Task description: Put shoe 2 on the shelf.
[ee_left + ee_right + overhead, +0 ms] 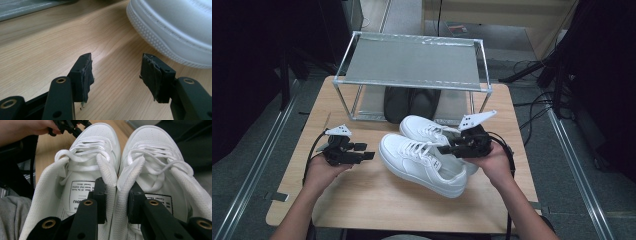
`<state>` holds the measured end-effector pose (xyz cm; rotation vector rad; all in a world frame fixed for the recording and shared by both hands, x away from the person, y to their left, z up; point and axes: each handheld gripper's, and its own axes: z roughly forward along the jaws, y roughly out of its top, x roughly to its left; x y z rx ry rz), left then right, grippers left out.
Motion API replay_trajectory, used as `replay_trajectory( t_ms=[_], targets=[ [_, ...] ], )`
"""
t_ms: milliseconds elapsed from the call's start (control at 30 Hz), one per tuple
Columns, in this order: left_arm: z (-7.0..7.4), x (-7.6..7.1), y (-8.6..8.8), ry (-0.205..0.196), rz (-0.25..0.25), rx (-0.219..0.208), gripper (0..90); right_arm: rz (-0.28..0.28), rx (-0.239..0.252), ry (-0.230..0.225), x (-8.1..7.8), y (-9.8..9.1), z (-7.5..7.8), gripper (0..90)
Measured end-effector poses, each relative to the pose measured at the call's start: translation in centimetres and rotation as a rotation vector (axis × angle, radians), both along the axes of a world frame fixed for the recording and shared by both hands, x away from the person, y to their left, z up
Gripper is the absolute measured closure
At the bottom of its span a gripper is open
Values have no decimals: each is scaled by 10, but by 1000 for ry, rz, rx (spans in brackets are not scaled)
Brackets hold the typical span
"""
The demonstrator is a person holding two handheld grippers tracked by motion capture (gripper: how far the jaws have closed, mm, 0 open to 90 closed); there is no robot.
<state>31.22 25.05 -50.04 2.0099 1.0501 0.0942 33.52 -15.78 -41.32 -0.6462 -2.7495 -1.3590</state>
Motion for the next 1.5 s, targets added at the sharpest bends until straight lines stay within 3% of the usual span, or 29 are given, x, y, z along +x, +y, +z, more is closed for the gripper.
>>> replay_trajectory(
  t_ms=[133,433,733,900,1167,1333,1500],
  targets=[
    [-2,-4,7,-14,12,33,427,49,11,1,13,4,7,750],
    [-4,-10,15,-15,26,30,411,96,-22,-43,30,20,28,749],
    [-5,-12,19,-23,35,28,398,140,1,-67,39,30,60,748],
    [-6,-12,20,-26,38,25,397,152,-12,-63,44,42,76,748],
    [-6,-12,20,-25,34,24,398,148,30,-80,49,56,105,747],
    [-6,-12,19,-24,31,24,397,150,39,-71,49,63,119,746],
    [-6,-12,18,-20,20,28,397,148,43,-91,48,69,135,746]
  ],
)
